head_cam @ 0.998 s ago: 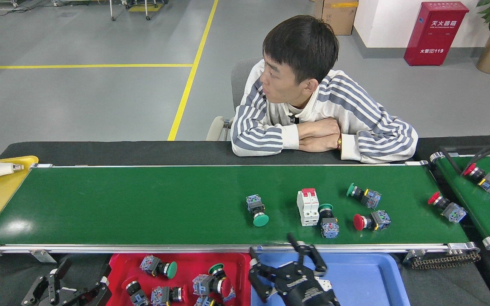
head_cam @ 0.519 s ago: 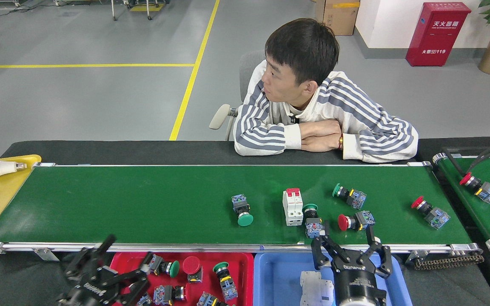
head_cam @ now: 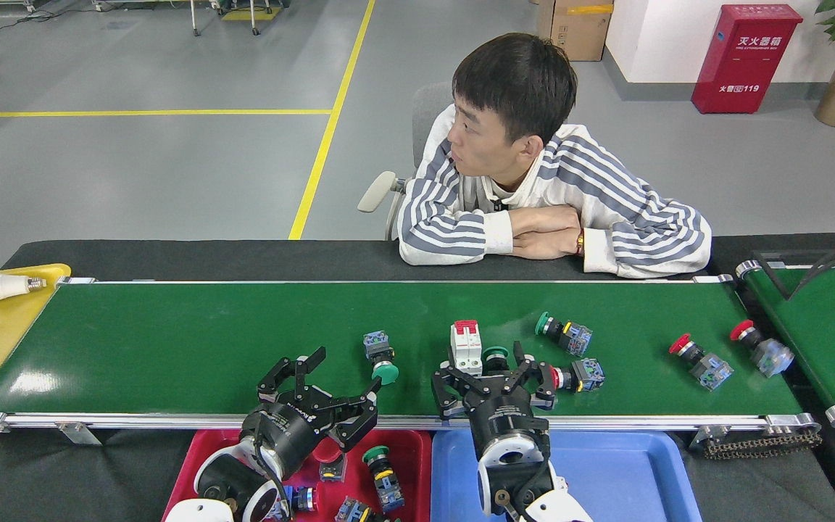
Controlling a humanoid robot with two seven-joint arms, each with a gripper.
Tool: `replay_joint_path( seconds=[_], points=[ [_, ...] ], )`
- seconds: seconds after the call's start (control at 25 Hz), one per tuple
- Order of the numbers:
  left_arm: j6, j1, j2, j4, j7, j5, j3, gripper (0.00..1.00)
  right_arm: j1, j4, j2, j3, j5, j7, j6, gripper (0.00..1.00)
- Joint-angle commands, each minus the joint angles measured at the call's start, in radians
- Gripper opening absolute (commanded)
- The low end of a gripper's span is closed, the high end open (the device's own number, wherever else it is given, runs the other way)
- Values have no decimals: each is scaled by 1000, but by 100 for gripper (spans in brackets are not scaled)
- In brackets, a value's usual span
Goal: Pick switch part from conveyor to tray
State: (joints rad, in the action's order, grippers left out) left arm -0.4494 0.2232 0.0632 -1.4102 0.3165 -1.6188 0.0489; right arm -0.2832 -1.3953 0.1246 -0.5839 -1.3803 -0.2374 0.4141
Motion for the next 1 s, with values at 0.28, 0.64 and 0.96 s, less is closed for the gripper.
replay_joint_path(
  seconds=[0.28,0.64,0.96],
  points=[
    [8,51,6,77,19,2,-4,100,-149,203,36,-8,101,-14,-29,100],
    [140,131,4,185,16,2,-4,95,-206,271,36,-77,116,-13,-75,2],
    [210,116,1,200,9,14,-61,31,-197,118,-28,-66,116,23,-84,1]
  ],
)
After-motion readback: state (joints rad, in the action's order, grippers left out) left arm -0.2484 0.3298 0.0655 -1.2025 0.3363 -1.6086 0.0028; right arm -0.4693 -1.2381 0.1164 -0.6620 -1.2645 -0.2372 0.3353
